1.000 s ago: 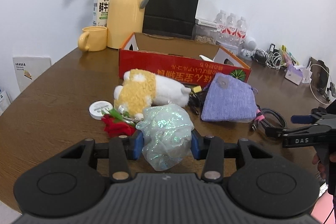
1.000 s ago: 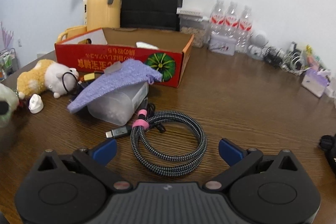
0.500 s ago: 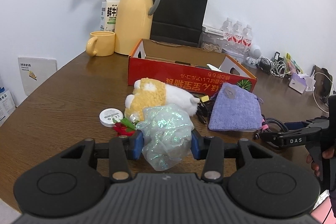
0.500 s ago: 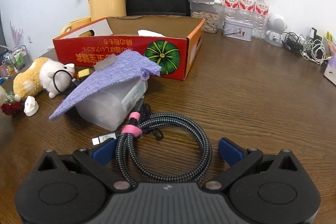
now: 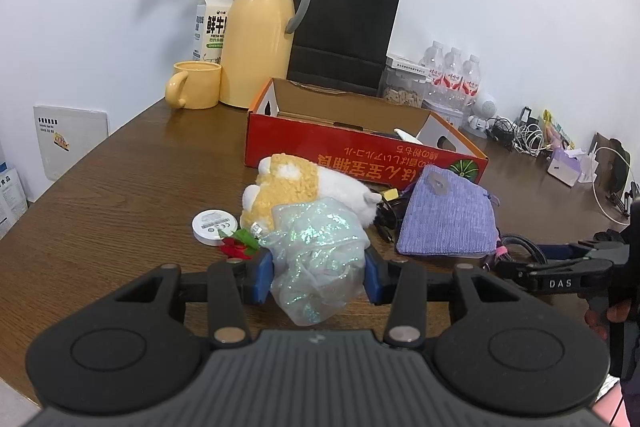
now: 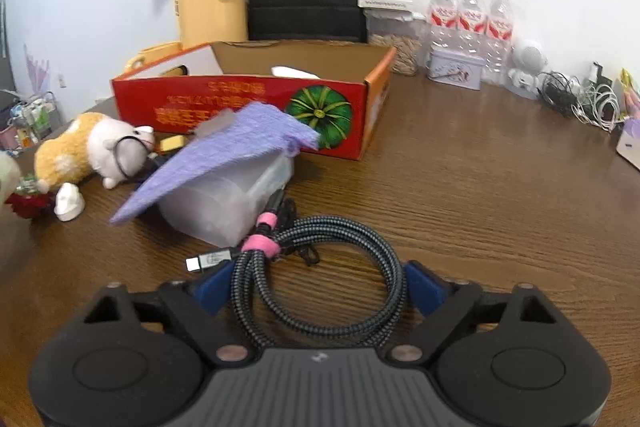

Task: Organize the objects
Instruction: 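Grasp the clear plastic bag with the left tool while the right tool grasps the black braided cable, then carry bag and cable into the cardboard box and open both tools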

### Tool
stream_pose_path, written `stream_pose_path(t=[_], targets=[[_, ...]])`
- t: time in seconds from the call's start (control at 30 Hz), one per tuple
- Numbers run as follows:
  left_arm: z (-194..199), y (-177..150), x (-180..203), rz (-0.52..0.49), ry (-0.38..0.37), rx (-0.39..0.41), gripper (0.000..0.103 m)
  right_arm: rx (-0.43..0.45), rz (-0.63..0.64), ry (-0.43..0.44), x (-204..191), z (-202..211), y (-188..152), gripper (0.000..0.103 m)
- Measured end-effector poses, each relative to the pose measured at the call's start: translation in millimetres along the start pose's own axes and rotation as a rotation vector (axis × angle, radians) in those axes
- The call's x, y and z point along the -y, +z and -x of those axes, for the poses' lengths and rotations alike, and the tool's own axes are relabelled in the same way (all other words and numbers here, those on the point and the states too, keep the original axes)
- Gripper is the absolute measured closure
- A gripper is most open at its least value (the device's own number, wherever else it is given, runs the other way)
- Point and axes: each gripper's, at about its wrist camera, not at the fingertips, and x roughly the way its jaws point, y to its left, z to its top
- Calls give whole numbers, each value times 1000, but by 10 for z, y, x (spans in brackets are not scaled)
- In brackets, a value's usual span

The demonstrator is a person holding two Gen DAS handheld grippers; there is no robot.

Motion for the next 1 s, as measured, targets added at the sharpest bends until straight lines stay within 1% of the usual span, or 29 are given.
stream_pose_path(t=[0.1,0.37,0.53,0.77,1.0], targets=[[16,12,-25,2,-2,7,59,24,5,-34,-55,65,-59,15],[10,70,-84,4,-2,19,59,79,-74,-40,-26,318,-218,16],[9,143,-98,1,-10,39,59,136,-95,-49,19,511,-180,16],[-71,435,-83,-17,-27,103,59,214,-53,-47,-44,571,167,16],[-364,891,-55,-21,-26,157,59,276,-11,-15,-268,362,688,16]])
